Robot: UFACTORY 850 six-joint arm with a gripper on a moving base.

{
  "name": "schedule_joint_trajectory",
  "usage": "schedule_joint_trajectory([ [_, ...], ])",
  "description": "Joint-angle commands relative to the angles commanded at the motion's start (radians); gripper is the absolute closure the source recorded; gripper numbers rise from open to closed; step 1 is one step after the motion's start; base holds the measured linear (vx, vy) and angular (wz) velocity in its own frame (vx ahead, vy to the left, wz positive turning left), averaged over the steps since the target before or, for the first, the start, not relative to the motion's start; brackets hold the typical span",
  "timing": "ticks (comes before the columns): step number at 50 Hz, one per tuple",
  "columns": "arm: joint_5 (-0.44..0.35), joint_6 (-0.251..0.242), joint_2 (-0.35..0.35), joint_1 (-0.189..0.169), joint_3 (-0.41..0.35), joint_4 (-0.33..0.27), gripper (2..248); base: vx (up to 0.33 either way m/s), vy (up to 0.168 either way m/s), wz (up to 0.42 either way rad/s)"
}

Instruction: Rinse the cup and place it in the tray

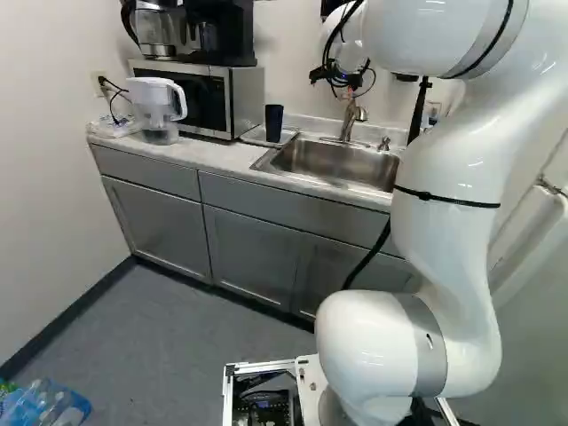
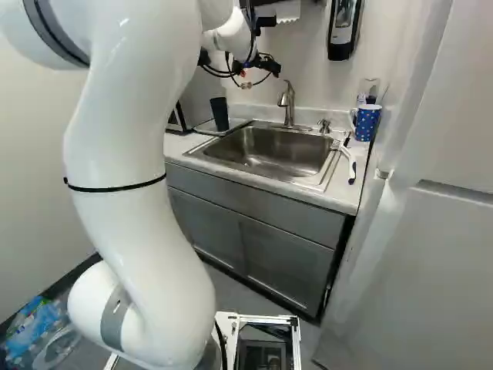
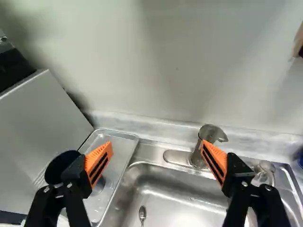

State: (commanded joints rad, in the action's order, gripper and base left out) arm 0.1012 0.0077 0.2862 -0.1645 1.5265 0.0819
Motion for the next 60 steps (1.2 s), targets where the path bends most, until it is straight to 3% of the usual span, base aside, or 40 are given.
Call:
schedule_joint_trajectory([
  [60, 0.194, 0.000, -0.287, -0.011, -0.309, 0.000, 3, 0.000, 0.000, 0.000],
])
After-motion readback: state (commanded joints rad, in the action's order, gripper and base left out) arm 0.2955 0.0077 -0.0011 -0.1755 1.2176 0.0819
